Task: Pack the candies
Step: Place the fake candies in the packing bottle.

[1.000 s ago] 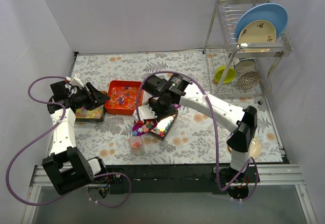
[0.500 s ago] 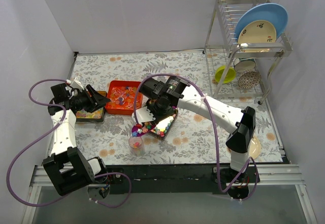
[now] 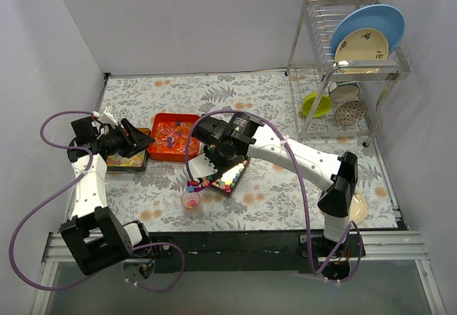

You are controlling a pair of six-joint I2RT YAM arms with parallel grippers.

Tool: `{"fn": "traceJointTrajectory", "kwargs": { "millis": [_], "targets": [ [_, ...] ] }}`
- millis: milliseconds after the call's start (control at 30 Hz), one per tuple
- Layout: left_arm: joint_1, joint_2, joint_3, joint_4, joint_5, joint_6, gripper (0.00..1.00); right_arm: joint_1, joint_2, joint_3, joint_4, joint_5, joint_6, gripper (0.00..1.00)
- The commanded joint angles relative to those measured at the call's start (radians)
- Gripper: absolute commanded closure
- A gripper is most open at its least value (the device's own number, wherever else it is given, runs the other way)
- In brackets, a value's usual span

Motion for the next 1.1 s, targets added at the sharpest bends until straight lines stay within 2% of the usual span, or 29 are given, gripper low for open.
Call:
{"fn": "traceJointTrajectory", "kwargs": {
  "millis": [0,567,1067],
  "targets": [
    [0.010,-0.016,0.001,0.025,0.024,-0.004,0.55,0.023,-0.010,0.023,-0.001,0.040,-0.029,0.99],
    [0.020,-0.038,-0.027,0.048,0.043,-0.023,0.55,0.140,-0.001,0.004,0.002,0.270,-0.136,0.99],
    [0.022,-0.028,-0.024,0.064,0.065,-0.035,0.54,0.167,0.003,0.017,0.002,0.353,-0.156,0.99]
  ]
}}
